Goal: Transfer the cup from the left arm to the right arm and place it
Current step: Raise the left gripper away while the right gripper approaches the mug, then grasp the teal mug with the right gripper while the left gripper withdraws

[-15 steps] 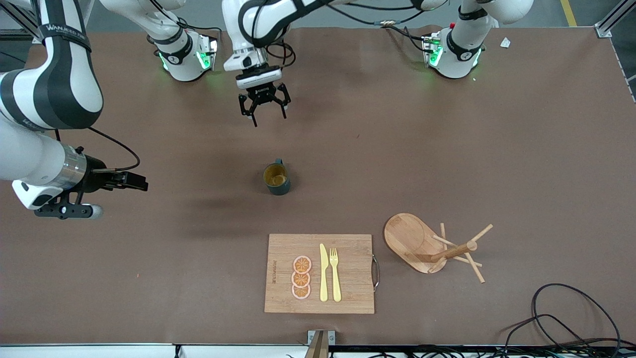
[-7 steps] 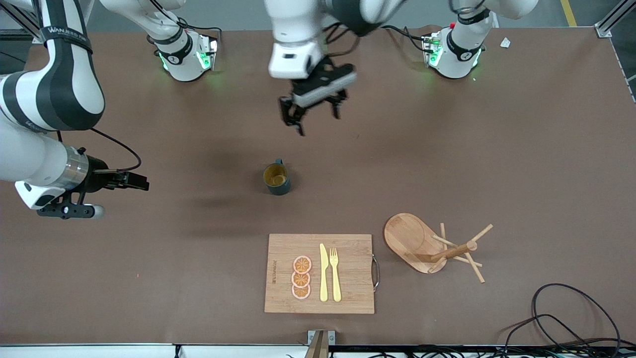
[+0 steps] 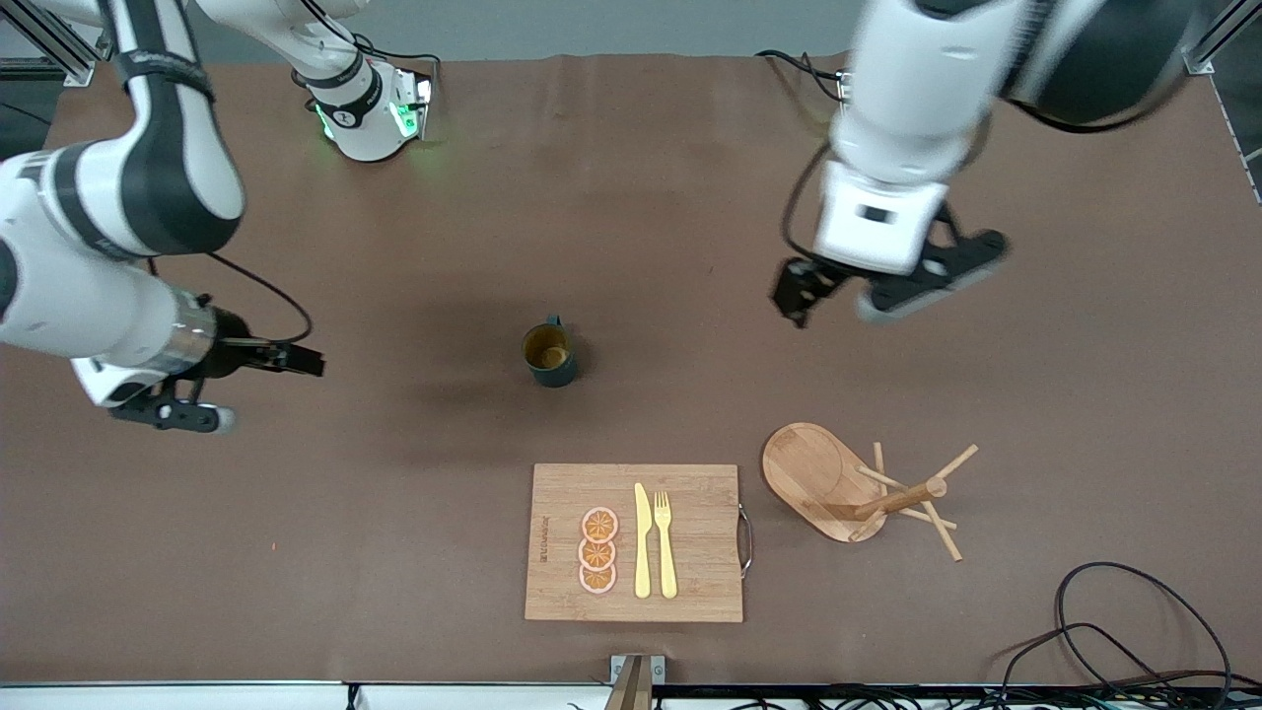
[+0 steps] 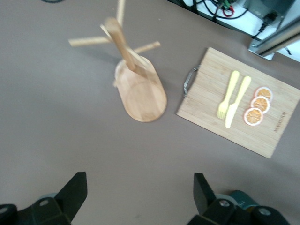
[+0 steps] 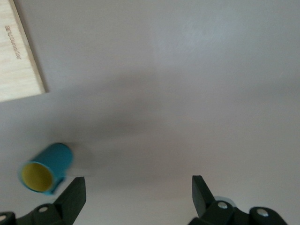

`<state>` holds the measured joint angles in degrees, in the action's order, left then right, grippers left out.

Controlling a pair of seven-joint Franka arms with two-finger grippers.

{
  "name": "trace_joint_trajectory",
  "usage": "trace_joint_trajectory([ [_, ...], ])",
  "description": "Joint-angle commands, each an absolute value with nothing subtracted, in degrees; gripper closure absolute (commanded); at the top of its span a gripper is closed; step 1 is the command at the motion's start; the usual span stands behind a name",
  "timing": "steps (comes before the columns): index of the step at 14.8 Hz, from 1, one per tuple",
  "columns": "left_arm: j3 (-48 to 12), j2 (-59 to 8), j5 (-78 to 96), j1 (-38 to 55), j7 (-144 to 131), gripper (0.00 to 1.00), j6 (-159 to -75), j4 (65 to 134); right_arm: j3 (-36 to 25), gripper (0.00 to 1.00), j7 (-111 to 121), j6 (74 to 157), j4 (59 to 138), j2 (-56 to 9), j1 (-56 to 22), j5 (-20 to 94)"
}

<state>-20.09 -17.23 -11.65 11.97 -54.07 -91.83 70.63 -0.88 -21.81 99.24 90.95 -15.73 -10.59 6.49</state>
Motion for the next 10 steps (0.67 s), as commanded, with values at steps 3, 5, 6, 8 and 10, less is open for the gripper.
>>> trace_joint_trajectory([
  [3, -20.13, -13.63, -10.03, 3.28, -35.9, 0.0, -88.34, 72.25, -1.14, 0.0, -51.54, 106.24, 91.76, -16.69, -27.13, 6.59],
  [5, -18.56, -10.39, -9.32, 1.85, -26.59, 0.0, -87.72, 74.86, -1.14, 0.0, -59.64, 110.89, 91.67, -19.32, -31.62, 6.59],
  [6, -16.37, -7.76, -8.1, 1.93, -23.76, 0.0, -87.71, 77.67, -1.14, 0.0, -62.98, 113.35, 91.67, -20.82, -33.64, 6.59],
  [8, -11.89, -2.66, -3.36, 2.37, -20.85, 0.0, -88.5, 84.08, -1.23, 0.0, -66.52, 116.79, 91.76, -24.07, -36.2, 6.24],
  [10, -10.55, 0.16, -2.55, 1.94, -16.81, 0.0, -88.33, 87.52, -1.23, 0.0, -67.06, 120.39, 91.84, -27.75, -37.35, 5.98],
])
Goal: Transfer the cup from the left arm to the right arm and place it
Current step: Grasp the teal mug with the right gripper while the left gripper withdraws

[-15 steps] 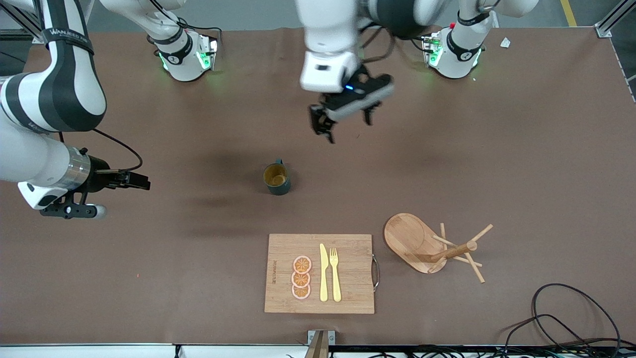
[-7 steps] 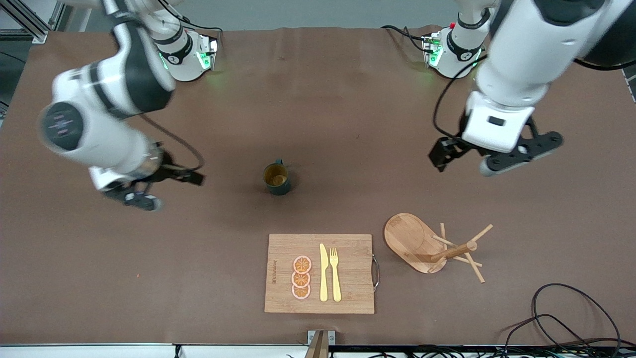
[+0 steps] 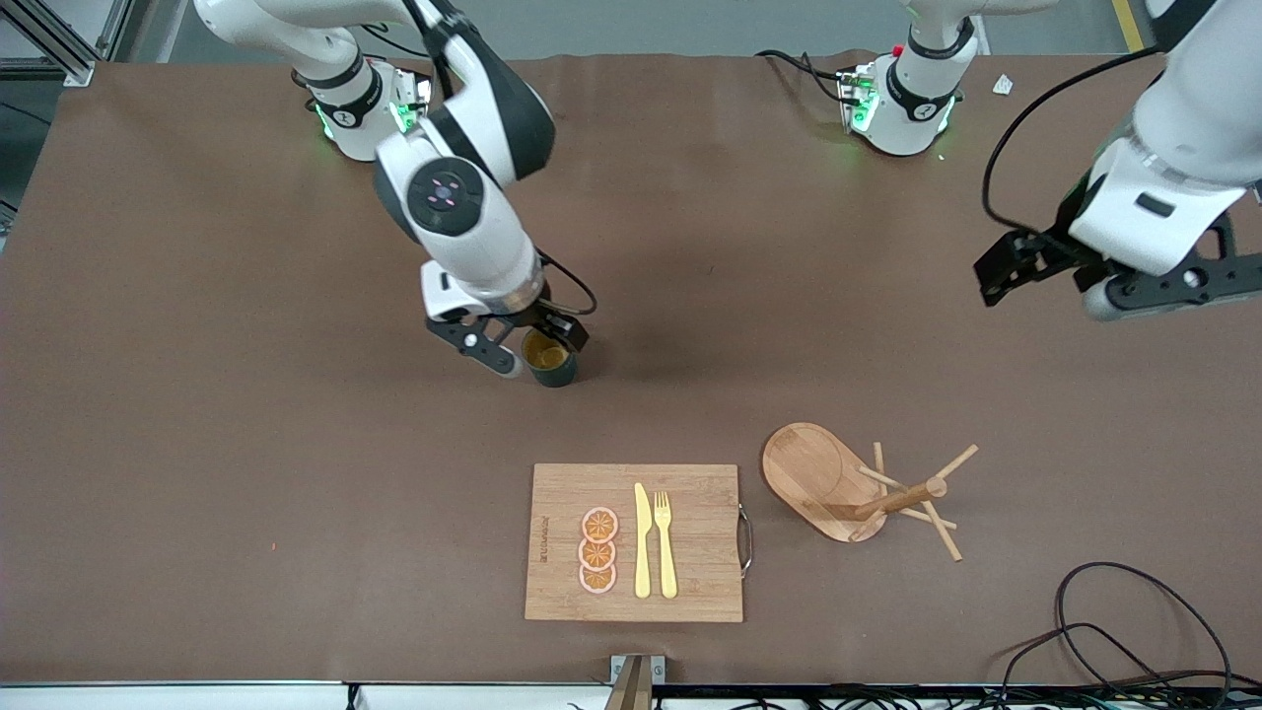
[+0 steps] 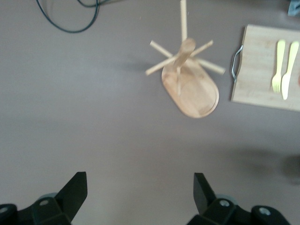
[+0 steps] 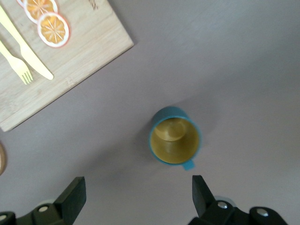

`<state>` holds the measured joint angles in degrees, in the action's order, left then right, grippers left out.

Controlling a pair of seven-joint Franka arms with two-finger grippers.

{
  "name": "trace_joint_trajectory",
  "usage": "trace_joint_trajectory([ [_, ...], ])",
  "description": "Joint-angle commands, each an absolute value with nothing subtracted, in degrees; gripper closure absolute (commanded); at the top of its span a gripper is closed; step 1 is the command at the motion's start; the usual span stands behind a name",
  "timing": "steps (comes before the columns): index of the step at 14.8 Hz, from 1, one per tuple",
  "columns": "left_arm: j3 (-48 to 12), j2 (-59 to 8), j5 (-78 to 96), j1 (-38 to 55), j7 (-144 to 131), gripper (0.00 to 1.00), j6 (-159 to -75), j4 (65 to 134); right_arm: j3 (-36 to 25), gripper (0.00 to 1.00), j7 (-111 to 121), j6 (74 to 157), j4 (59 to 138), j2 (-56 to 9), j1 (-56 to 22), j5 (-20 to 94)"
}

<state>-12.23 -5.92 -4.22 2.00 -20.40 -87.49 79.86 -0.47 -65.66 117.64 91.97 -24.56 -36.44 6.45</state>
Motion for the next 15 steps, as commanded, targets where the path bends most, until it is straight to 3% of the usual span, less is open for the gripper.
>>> trace_joint_trajectory([
  [1, -10.29, 2.0, -2.55, 1.76, -15.48, 0.0, -88.59, 89.63, -1.23, 0.0, -66.97, 121.72, 91.85, -29.25, -37.44, 5.89],
  [7, -7.56, 5.62, -2.46, 1.58, -8.79, 0.0, -90.97, 94.04, -1.23, 0.01, -66.97, 131.65, 99.04, -32.78, -39.11, 5.89],
  [8, -7.56, 5.89, -2.37, 0.8, -8.18, 0.0, -90.97, 94.04, -1.23, 0.12, -66.71, 131.83, 99.23, -33.39, -39.02, 5.8],
  [10, -7.65, 6.24, 0.95, -0.97, -6.25, 0.0, -91.05, 94.39, -1.23, 0.66, -65.83, 131.31, 99.23, -33.66, -38.94, 5.89],
  [12, -8.17, 6.15, 1.14, -0.88, -7.2, 0.0, -90.97, 93.96, -1.23, 0.95, -61.73, 128.43, 99.14, -33.57, -37.97, 5.89],
  [15, -8.17, 6.15, 0.79, -0.97, -6.24, 0.0, -90.79, 93.69, -1.23, 1.0, -58.98, 125.51, 98.96, -33.49, -35.95, 5.98],
])
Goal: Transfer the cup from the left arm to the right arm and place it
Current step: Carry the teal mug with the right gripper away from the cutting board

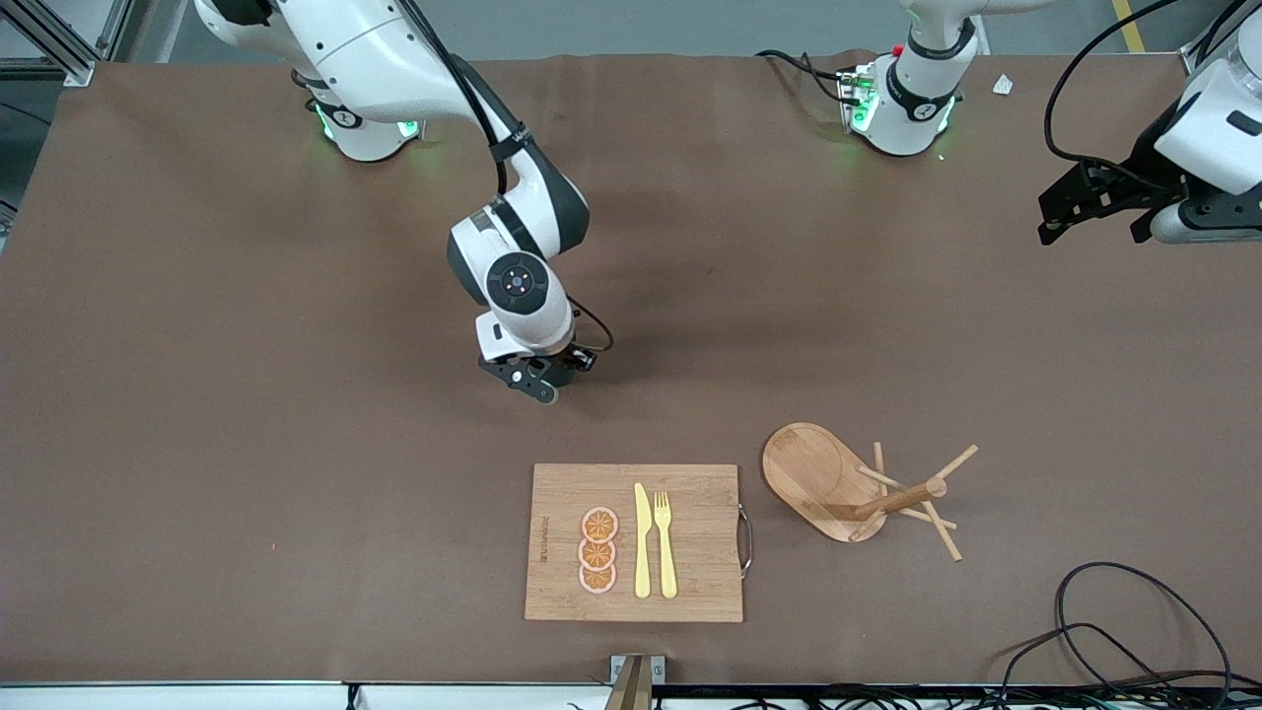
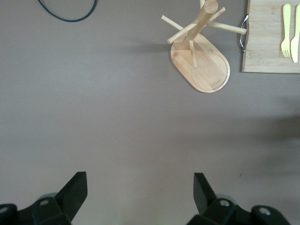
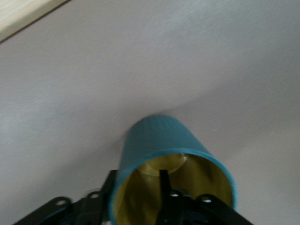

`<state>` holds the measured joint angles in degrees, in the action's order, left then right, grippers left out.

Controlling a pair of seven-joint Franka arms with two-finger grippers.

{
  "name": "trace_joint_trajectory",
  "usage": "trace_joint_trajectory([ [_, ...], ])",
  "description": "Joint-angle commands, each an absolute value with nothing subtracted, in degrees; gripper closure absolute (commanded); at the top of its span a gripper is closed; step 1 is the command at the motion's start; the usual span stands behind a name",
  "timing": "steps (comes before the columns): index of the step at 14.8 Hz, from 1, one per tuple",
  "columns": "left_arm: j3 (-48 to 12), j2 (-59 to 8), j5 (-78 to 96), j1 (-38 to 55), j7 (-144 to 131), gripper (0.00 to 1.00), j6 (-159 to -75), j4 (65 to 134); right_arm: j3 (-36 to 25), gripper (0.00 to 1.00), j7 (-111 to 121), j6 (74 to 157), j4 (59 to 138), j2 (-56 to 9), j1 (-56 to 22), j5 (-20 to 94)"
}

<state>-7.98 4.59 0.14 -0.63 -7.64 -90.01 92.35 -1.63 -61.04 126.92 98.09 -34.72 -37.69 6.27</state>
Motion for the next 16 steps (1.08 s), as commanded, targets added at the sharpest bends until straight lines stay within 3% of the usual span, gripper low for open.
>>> trace_joint_trajectory([
  [1, -8.26, 6.15, 0.27, -0.88, -6.24, 0.0, -90.62, 93.78, -1.23, 1.0, -58.97, 125.51, 98.79, -33.23, -35.86, 5.98],
  [4, -9.14, 6.15, -1.93, -0.88, -6.24, 0.0, -90.62, 93.52, -1.58, 1.0, -53.03, 123.94, 97.47, -30.69, -32.1, 5.89],
  [9, -9.14, 6.15, -2.03, -1.23, -7.2, 0.0, -90.62, 93.34, -1.58, 1.0, -17.4, 118.13, 92.82, -29.18, -18.13, -0.85],
  [16, -9.05, 5.89, -1.58, -1.41, -7.29, 0.0, -91.14, 93.08, -1.5, 0.99, 16.13, 126.72, 92.29, -34.35, -2.39, -4.04],
])
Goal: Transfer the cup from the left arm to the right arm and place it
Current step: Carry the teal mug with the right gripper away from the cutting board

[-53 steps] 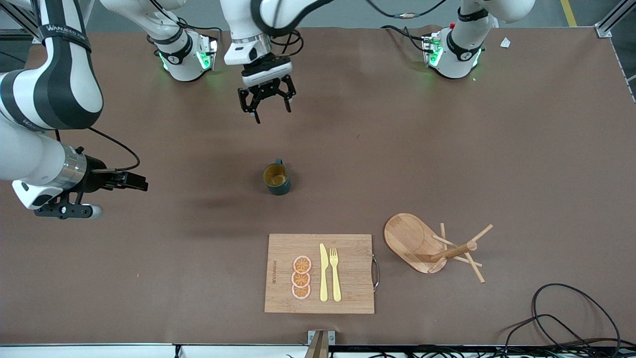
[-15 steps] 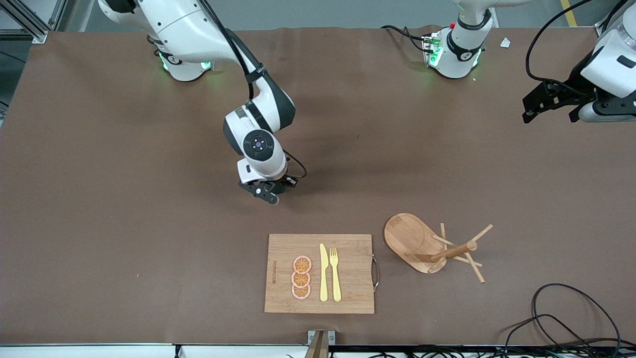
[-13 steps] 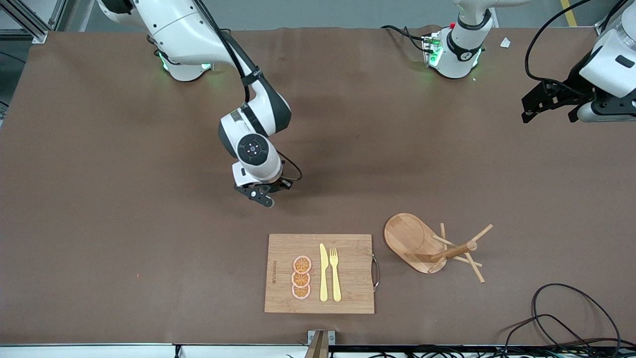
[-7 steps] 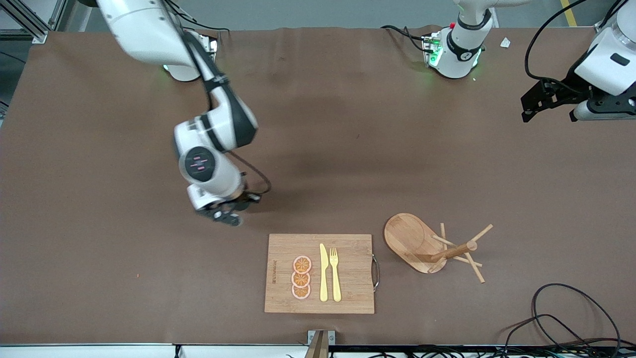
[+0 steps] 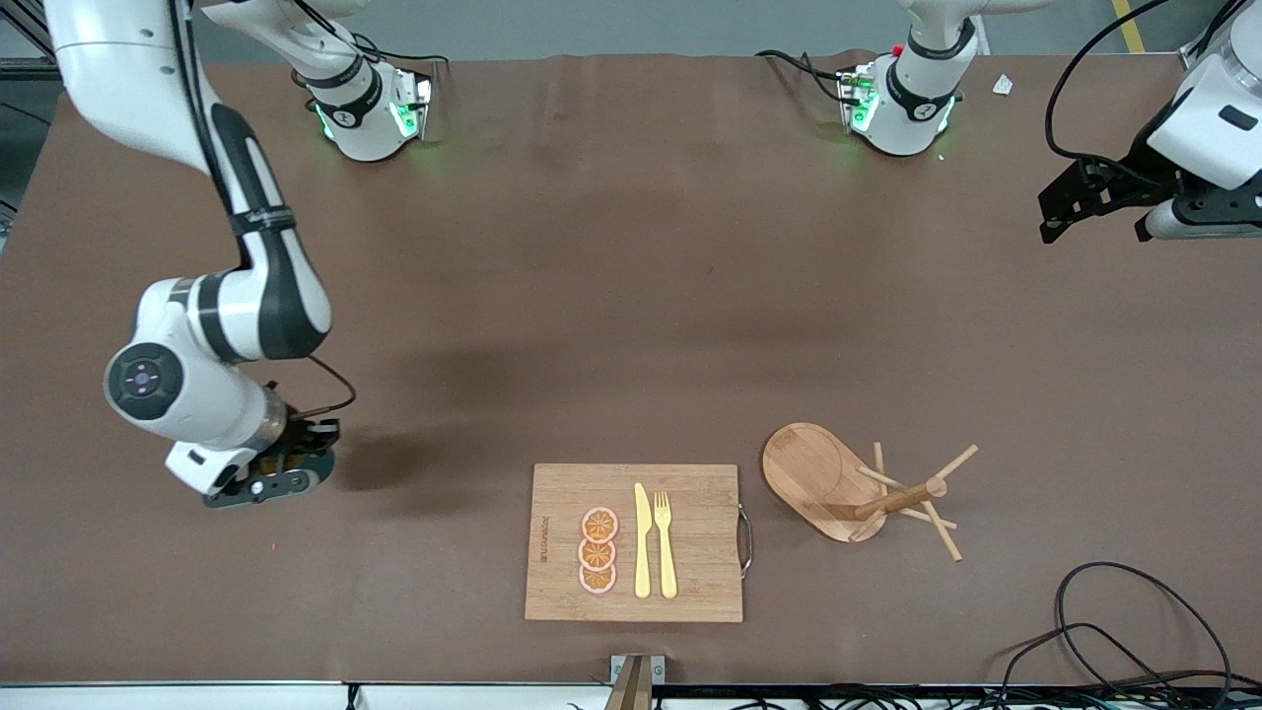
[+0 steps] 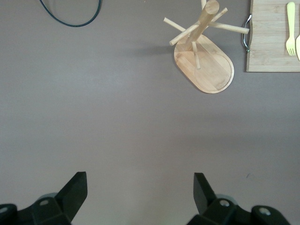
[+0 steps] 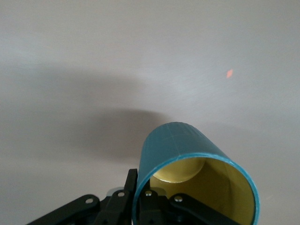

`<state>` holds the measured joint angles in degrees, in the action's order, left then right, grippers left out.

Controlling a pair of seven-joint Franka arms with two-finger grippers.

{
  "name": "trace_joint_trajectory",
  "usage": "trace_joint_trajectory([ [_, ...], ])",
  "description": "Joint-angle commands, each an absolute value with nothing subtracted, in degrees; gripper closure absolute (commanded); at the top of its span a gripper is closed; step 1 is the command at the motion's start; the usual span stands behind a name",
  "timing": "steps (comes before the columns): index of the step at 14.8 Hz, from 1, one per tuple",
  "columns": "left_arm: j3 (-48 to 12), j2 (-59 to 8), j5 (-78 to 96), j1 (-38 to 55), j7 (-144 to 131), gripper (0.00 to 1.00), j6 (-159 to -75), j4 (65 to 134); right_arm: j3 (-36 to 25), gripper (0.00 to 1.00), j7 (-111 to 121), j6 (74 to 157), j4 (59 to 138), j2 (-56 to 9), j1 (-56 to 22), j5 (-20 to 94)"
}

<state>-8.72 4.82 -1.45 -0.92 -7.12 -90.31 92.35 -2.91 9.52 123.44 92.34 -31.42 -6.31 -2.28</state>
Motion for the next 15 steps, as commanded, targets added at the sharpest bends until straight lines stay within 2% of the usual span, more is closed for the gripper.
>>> trace_joint_trajectory([
  [1, -9.05, 5.89, -1.58, -1.41, -7.21, 0.0, -91.4, 93.08, -1.49, 0.99, 21.04, 129.26, 92.29, -36.02, -0.63, -4.04],
  [3, -9.05, 5.89, -1.67, -1.32, -7.21, 0.0, -91.58, 92.99, -1.49, 0.99, 30.89, 133.66, 92.02, -38.75, 1.57, -3.35],
  [5, -9.05, 5.89, -1.67, -1.32, -7.21, 0.0, -91.67, 92.9, -1.49, 0.98, 32.43, 134.12, 91.67, -39.46, 2.46, -3.25],
  [6, -9.05, 5.89, -1.67, -1.32, -7.21, 0.0, -91.67, 92.9, -1.41, 0.91, 32.26, 134.12, 91.67, -39.46, 2.55, -2.9],
  [7, -9.05, 5.89, -1.67, -1.32, -7.21, 0.0, -91.67, 92.9, -1.41, 0.66, 32.17, 134.03, 91.23, -39.38, 2.55, -2.38],
  [8, -9.05, 5.8, -1.67, -1.32, -7.21, 0.0, -91.67, 92.81, -1.49, 0.3, 31.99, 133.86, 90.27, -39.29, 2.46, -1.94],
  [9, -9.05, 5.8, -1.76, -1.32, -7.21, 0.0, -91.67, 92.81, -1.49, 0.18, 31.73, 133.68, 89.57, -39.03, 2.72, -1.06],
  [10, -9.05, 5.8, -1.76, -1.32, -7.21, 0.0, -91.84, 92.9, -1.41, 0.0, 31.21, 133.51, 89.21, -38.5, 3.33, -0.36],
  [15, -9.05, 5.54, -2.02, -1.32, -7.21, 0.0, -92.55, 92.9, -1.32, 0.0, 23.31, 123.51, 87.45, -29.47, 3.78, 1.41],
])
